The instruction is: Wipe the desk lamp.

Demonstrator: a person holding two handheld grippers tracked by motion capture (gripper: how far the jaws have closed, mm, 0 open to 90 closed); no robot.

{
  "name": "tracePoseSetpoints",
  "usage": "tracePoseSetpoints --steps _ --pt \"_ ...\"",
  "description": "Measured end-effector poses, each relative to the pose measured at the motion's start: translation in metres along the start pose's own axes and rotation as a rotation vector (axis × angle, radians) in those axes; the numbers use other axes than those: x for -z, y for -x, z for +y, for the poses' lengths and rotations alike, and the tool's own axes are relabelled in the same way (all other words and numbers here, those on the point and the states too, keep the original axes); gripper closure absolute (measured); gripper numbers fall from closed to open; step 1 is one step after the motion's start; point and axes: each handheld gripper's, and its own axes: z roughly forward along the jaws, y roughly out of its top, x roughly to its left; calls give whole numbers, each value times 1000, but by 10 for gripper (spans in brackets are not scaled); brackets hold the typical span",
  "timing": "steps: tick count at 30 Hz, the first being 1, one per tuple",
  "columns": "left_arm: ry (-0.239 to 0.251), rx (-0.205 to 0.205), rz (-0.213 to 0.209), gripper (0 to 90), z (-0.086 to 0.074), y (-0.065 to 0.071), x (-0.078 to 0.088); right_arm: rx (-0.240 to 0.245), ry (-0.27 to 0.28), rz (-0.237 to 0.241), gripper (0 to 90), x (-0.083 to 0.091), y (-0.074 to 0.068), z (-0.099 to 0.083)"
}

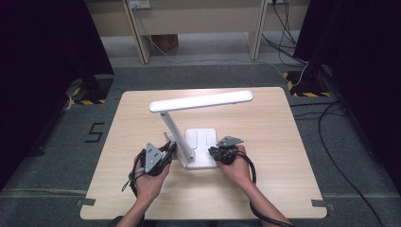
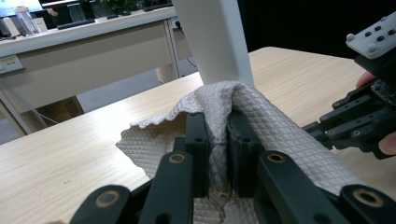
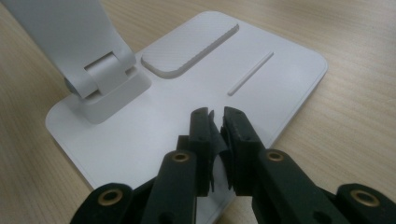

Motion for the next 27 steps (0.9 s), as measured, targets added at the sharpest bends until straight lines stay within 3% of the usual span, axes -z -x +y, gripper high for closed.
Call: tracePoseSetpoints --steps 27 --pt "-48 -2 19 797 -14 12 -6 3 5 2 825 0 0 0"
